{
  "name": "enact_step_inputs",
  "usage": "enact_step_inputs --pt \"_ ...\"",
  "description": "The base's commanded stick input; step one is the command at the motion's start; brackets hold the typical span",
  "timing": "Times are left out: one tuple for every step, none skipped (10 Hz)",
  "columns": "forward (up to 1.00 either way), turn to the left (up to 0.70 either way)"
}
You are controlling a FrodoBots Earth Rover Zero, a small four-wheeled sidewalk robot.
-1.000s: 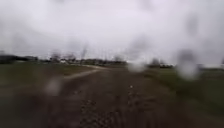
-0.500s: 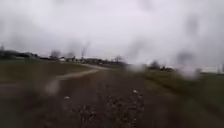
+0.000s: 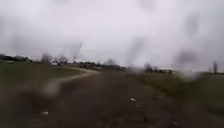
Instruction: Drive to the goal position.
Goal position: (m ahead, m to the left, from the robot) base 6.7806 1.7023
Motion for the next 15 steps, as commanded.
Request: enact_step_inputs --pt "1.0 0.0" --pt "1.0 0.0" --pt "1.0 0.0" --pt "1.0 0.07" --pt "1.0 0.26" --pt "1.0 0.4" --pt "1.0 0.4" --pt "1.0 0.4" --pt "1.0 0.4" --pt "1.0 0.4" --pt "1.0 0.29" --pt "1.0 0.18" --pt "1.0 0.0" --pt "1.0 0.0" --pt "1.0 0.0"
